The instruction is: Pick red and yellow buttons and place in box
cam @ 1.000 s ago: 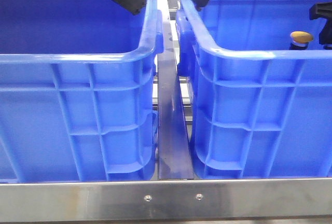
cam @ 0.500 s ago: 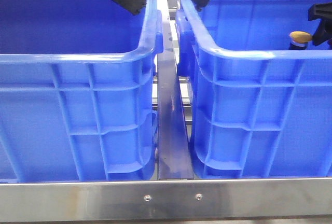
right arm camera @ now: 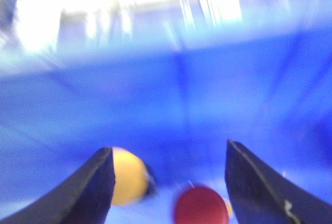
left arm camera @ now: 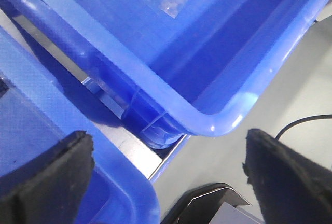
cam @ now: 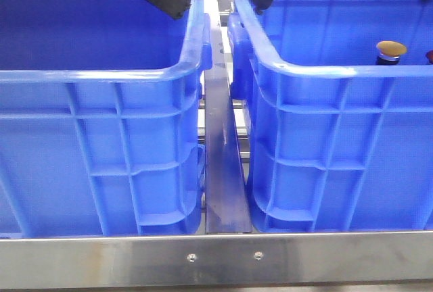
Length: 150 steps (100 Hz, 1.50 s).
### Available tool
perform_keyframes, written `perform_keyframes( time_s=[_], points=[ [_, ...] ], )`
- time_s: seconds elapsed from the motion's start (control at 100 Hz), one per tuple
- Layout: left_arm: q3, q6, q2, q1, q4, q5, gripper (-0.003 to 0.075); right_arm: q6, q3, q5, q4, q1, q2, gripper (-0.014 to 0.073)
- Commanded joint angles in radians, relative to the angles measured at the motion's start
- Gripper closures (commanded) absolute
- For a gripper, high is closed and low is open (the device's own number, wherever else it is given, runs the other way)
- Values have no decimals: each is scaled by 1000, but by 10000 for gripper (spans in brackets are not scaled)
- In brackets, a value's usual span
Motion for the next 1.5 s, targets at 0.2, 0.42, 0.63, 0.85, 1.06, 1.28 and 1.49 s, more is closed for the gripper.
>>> perform_keyframes(
  time_s=[0.2, 0.42, 0.63, 0.85, 1.06, 1.28, 1.49],
  points=[
    [-29, 3, -41, 40, 9, -54, 332, -11, 63, 29, -18, -6, -262, 447],
    [-18, 3, -74, 196, 9, -32, 743, -11, 179, 61, -19, -6, -431, 690],
    [35, 3, -149, 387, 55, -60, 741, -11, 268, 66, -35, -6, -588, 690],
    [153, 3, -285, 593, 57, -116, 741, -11, 352, 63, -35, -5, -752, 690],
    [273, 3, -464, 759, 76, -187, 741, -11, 428, 64, -35, -3, -893, 690],
    [404, 3, -671, 847, 80, -258, 741, -22, 512, 66, -35, -3, -1035, 690],
    [559, 3, -882, 850, 76, -346, 741, -38, 610, 88, -35, -3, -1213, 690]
  ],
)
